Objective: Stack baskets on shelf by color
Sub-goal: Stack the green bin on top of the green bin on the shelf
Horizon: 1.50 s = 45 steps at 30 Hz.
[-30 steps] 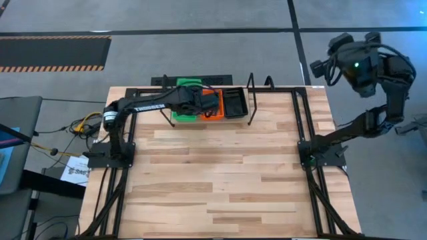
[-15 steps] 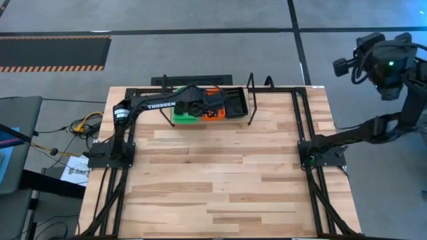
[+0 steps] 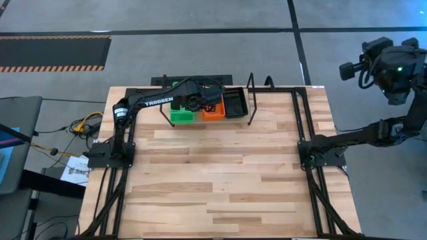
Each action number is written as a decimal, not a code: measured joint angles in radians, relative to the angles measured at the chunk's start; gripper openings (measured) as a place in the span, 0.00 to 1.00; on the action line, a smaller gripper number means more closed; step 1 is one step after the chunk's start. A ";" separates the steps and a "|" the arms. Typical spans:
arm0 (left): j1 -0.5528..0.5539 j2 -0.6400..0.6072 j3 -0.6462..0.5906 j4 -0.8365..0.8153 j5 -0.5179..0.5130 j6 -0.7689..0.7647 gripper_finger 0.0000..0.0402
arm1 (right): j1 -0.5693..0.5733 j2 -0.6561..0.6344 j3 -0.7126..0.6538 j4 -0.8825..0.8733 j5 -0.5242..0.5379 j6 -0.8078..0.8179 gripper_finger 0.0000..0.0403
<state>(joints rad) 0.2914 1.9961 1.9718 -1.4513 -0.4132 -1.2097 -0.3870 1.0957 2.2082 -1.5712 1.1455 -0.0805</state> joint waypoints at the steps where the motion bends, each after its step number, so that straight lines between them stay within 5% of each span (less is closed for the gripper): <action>1: -0.002 0.000 0.004 -0.023 0.003 -0.007 0.00 | 0.000 -0.008 -0.014 0.001 0.000 0.008 0.01; 23: -0.004 0.001 0.004 -0.078 0.024 -0.085 0.00 | 0.000 -0.115 -0.252 0.033 0.003 0.054 0.01; 45: 0.036 0.003 -0.080 0.013 0.061 -0.036 0.00 | 0.002 -0.152 -0.258 0.056 -0.021 0.049 0.01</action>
<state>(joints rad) 0.3279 1.9995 1.8923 -1.4387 -0.3520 -1.2457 -0.3855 0.9432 1.9499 -1.5156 1.1248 -0.0319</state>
